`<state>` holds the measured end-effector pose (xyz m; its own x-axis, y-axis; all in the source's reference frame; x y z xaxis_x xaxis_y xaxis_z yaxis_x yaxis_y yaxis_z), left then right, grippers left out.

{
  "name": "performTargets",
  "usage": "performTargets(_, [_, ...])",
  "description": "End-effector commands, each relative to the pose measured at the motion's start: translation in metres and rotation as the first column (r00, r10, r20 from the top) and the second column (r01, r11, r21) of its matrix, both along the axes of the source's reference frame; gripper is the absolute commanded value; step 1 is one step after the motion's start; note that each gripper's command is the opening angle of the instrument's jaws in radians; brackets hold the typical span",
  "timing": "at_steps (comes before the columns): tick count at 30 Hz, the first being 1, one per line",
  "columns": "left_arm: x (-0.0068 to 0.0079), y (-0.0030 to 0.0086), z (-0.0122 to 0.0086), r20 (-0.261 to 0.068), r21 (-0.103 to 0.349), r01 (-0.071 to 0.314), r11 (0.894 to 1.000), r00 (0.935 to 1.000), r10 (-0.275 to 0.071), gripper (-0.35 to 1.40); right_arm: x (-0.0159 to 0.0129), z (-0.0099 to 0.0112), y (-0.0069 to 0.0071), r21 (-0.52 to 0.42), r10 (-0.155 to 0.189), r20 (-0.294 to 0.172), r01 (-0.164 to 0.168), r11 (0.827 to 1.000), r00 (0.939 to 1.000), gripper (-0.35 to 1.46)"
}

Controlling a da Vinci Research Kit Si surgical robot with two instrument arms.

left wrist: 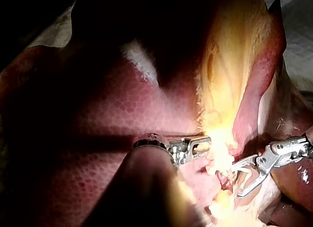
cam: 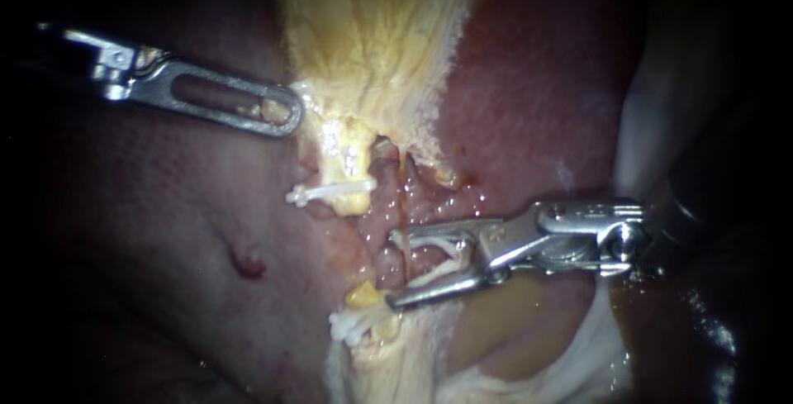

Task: Clipping first clip right tube

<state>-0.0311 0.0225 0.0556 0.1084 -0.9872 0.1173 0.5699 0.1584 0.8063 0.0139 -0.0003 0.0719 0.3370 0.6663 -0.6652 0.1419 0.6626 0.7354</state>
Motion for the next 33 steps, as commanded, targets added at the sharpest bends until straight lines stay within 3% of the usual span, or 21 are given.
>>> performTargets(1, [0.0000,0.0000,0.0000,0.000,0.000,0.000,1.000,1.0000,0.000,-0.35,0.0001,0.0001,-0.0001,0.011,0.001,-0.003,-0.001,1.000,1.0000,0.49])
performTargets(8, [0.0000,0.0000,0.0000,0.000,0.000,0.000,1.000,1.0000,0.000,-0.35,0.0005,0.0006,-0.0006,0.063,-0.009,-0.041,0.012,0.998,0.9991,0.49])
performTargets(13, [0.0000,0.0000,0.0000,0.000,0.000,0.000,1.000,1.0000,0.000,-0.35,0.0006,0.0003,-0.0007,0.115,0.010,-0.059,-0.003,0.993,0.9982,0.49])
performTargets(17, [0.0000,0.0000,0.0000,0.000,0.000,0.000,1.000,1.0000,0.000,-0.35,0.0006,0.0004,-0.0008,0.141,0.007,-0.066,0.003,0.990,0.9978,0.49])
performTargets(24, [0.0000,0.0000,0.0000,0.000,0.000,0.000,1.000,1.0000,0.000,-0.35,0.0007,0.0005,-0.0010,0.151,-0.013,-0.077,0.024,0.988,0.9970,0.49])
performTargets(33, [0.0000,0.0000,0.0000,0.000,0.000,0.000,1.000,1.0000,0.000,-0.35,0.0008,0.0006,-0.0011,0.151,-0.016,-0.079,0.028,0.988,0.9968,0.49])
